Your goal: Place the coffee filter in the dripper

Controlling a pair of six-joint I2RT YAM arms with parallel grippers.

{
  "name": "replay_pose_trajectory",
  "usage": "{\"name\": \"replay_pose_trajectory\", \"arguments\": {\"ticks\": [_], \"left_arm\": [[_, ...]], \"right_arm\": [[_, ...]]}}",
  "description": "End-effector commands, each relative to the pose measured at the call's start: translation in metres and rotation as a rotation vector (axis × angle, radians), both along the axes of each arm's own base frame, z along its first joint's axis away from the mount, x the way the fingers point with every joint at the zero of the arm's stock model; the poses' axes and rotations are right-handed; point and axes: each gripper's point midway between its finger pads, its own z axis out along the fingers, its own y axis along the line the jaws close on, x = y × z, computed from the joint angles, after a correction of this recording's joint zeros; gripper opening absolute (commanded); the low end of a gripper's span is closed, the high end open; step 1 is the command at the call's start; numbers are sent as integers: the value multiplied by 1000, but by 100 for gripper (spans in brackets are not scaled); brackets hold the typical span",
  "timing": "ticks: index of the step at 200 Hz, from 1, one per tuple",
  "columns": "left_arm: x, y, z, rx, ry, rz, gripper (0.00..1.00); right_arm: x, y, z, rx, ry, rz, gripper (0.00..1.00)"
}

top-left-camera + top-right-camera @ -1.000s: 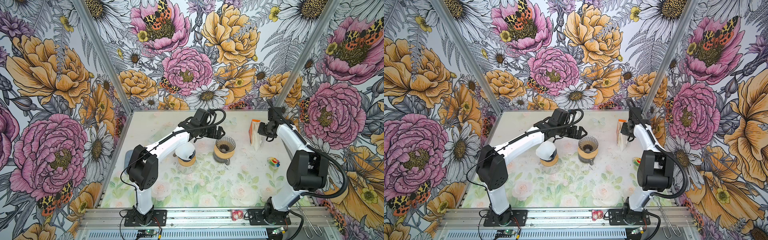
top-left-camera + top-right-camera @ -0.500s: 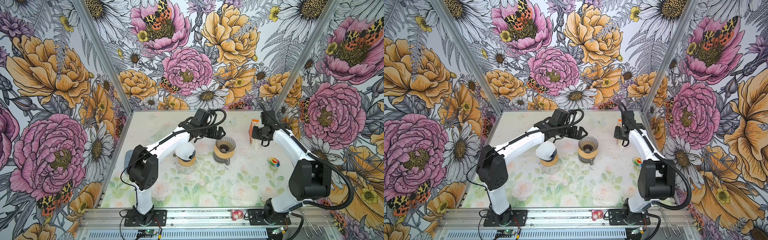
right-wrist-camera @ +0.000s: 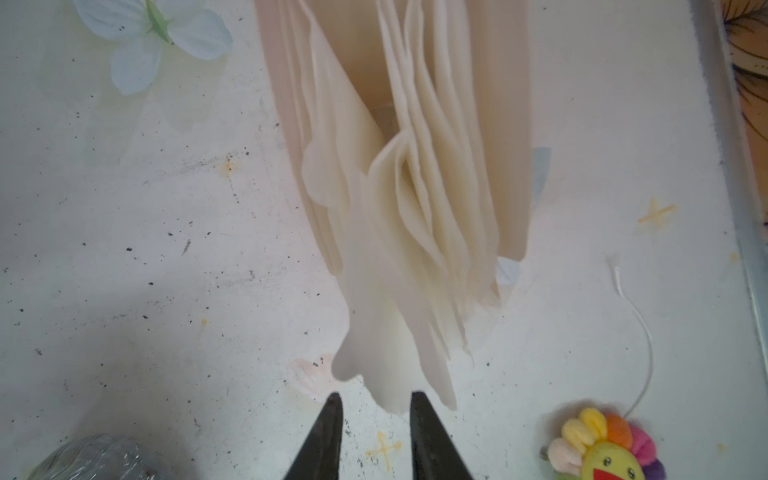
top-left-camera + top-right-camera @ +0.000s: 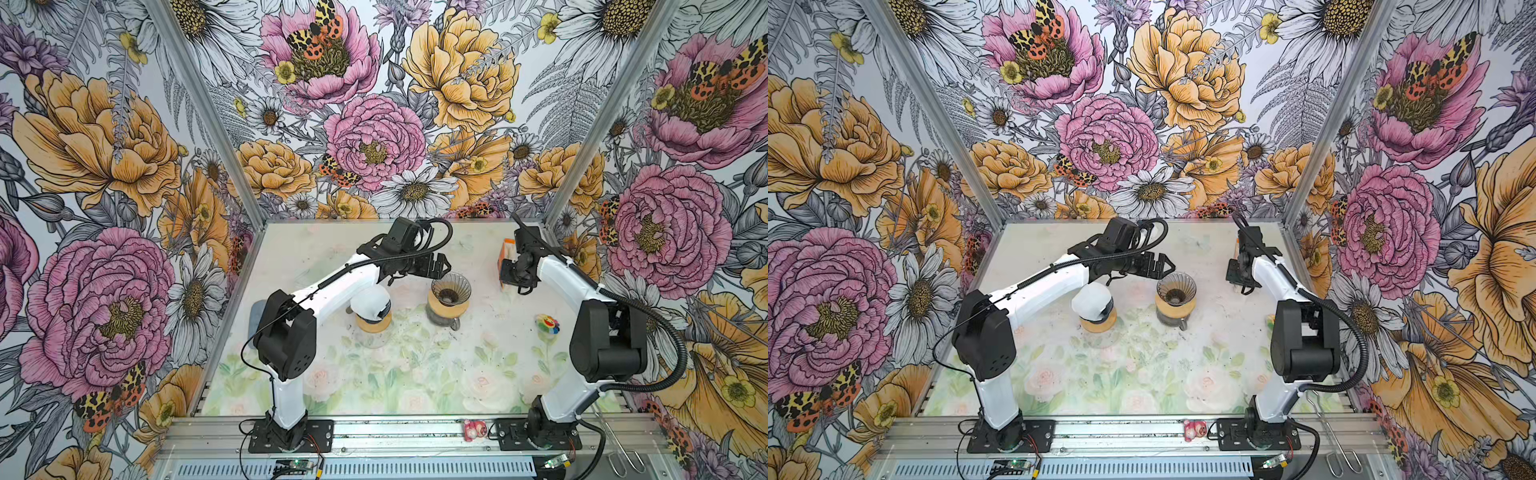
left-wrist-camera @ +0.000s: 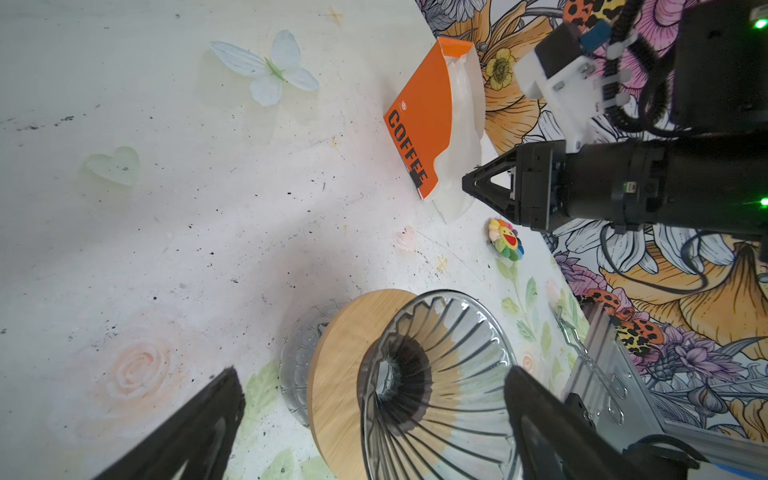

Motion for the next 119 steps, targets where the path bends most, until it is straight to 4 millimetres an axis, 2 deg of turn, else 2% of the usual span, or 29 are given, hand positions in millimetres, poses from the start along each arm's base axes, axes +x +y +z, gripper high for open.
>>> {"name": "replay_pose_trajectory", "arguments": {"ticks": [1,55,119], "left_arm": [[-4,-3,11,-14,-30,-30,99],[-4,-3,11,-15,-29,-28,99],[-3,-2,11,-17,-27,-25,99]], "right_arm": [[17,-3,11,-25,-41,-13,29],[29,-13,7,-83,-33,-31,20],[35,-13,20,-83,-67,-27,3]]}}
